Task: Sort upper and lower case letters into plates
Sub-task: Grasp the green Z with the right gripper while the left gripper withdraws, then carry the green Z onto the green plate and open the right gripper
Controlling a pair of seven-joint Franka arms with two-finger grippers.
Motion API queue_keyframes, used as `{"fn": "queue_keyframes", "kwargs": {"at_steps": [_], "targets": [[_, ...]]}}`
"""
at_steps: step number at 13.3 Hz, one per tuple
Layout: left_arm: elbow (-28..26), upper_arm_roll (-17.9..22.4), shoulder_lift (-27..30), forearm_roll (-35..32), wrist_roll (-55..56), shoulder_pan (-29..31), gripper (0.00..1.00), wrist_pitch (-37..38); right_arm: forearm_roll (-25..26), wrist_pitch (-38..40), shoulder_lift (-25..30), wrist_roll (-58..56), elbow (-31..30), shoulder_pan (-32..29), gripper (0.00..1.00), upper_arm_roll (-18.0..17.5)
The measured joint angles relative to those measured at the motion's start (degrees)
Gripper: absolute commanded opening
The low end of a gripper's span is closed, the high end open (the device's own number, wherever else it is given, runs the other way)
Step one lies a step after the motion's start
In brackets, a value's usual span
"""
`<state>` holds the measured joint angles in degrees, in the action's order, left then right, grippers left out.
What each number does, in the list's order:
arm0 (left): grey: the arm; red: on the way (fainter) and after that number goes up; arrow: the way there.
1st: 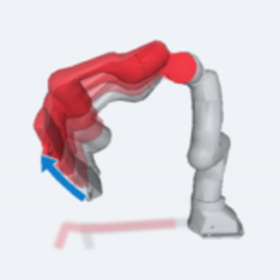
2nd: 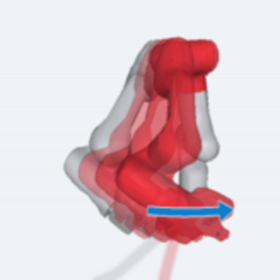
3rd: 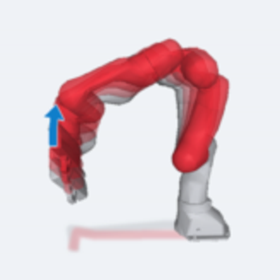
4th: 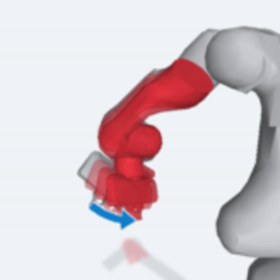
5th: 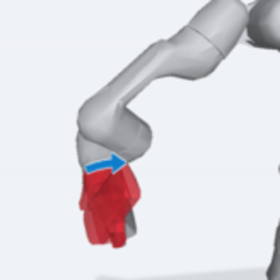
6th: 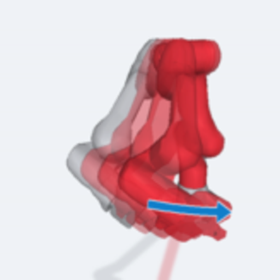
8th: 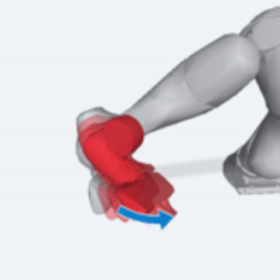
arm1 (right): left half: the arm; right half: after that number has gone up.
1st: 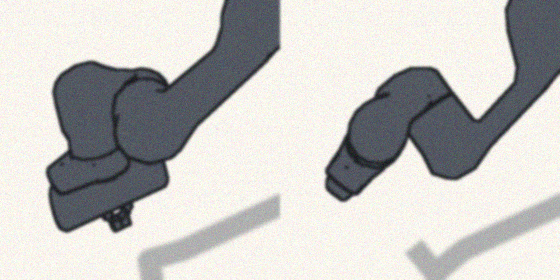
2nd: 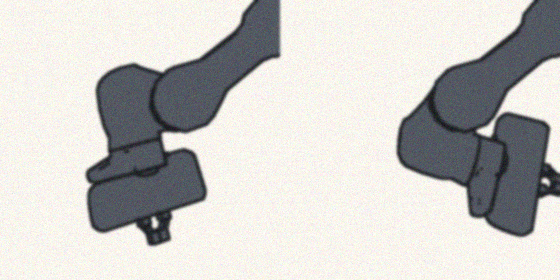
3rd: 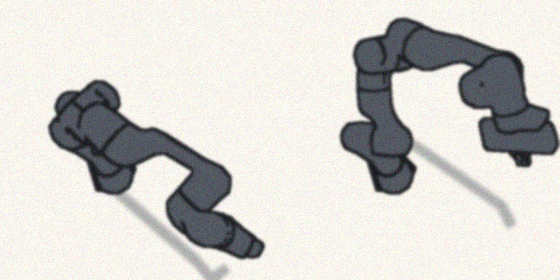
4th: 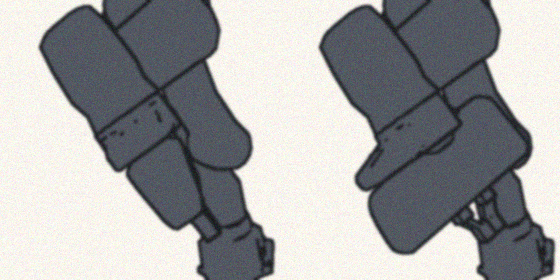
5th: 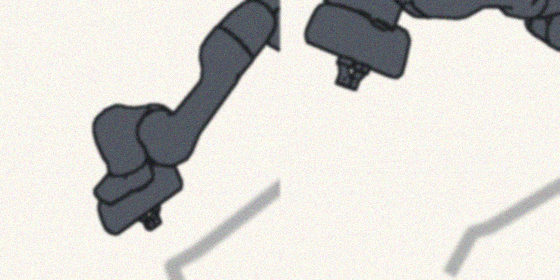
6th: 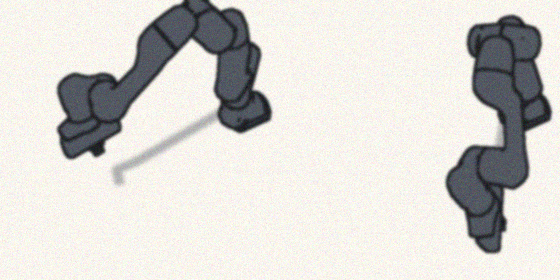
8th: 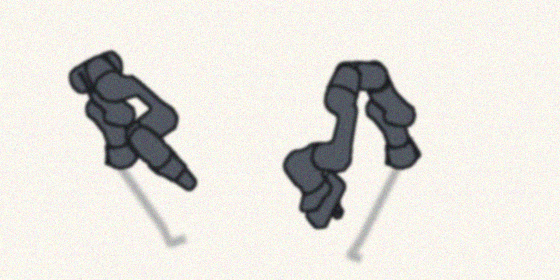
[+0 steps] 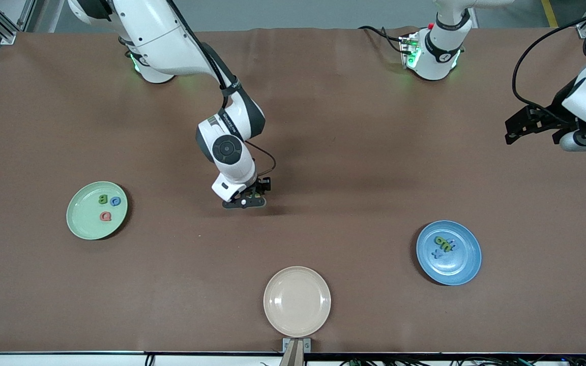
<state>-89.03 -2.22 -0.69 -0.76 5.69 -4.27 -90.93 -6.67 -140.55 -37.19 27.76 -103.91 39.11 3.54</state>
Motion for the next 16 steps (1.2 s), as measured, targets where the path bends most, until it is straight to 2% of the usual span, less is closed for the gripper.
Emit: {"fn": "queue_keyframes", "kwargs": {"at_steps": [2, 5, 13, 14, 16], "targets": [[0.04, 0.03, 0.0, 0.03, 0.0, 0.03, 1.0, 0.01, -0.01, -0.02, -0.28, 0.0, 0.15, 0.0, 0.71, -0.01], [0.14, 0.03, 0.0, 0.03, 0.0, 0.03, 1.0, 0.02, -0.02, -0.03, -0.77, -0.01, 0.73, 0.0, 0.62, -0.09], [1.47, 0.07, 0.01, 0.31, 0.0, 0.55, 1.0, 0.02, -0.03, 0.24, -0.9, -0.04, 1.5, 0.06, 0.19, -0.09], [1.51, 0.07, 0.01, 0.31, 0.0, 0.55, 1.0, 0.02, -0.02, 0.25, -0.91, -0.04, 1.53, 0.12, 0.14, -0.12], [1.55, 0.08, 0.01, 0.32, 0.0, 0.56, 1.0, 0.02, -0.03, 0.25, -0.92, -0.04, 1.58, 0.55, 0.14, -0.15]]}}
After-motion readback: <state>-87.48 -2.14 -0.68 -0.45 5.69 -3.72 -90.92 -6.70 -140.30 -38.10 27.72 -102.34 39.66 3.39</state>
